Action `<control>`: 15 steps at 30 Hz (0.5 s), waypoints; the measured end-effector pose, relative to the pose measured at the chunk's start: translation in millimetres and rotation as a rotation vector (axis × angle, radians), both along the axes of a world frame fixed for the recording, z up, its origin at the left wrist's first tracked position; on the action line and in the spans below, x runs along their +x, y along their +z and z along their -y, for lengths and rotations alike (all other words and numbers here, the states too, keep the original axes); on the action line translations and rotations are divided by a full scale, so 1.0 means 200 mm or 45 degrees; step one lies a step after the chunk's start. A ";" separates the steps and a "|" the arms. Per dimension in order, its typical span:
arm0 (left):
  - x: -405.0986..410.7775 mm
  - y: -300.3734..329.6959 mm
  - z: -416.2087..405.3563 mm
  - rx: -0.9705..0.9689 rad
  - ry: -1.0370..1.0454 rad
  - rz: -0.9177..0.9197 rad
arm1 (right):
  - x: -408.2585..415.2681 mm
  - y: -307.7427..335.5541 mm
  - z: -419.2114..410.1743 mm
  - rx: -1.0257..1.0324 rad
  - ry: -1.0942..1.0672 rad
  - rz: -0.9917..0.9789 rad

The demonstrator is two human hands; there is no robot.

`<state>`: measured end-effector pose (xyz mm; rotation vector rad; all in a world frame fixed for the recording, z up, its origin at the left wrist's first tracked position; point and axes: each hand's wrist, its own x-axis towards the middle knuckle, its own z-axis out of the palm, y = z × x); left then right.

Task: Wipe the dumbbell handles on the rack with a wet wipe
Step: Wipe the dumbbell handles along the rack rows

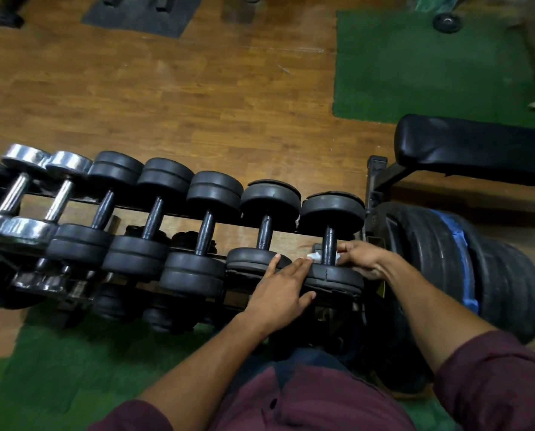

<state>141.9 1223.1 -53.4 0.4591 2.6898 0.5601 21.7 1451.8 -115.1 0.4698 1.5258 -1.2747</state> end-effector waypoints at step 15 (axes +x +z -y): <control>0.00 -0.01 0.00 -0.008 0.010 0.020 | -0.05 -0.01 0.17 0.048 -1.112 -0.170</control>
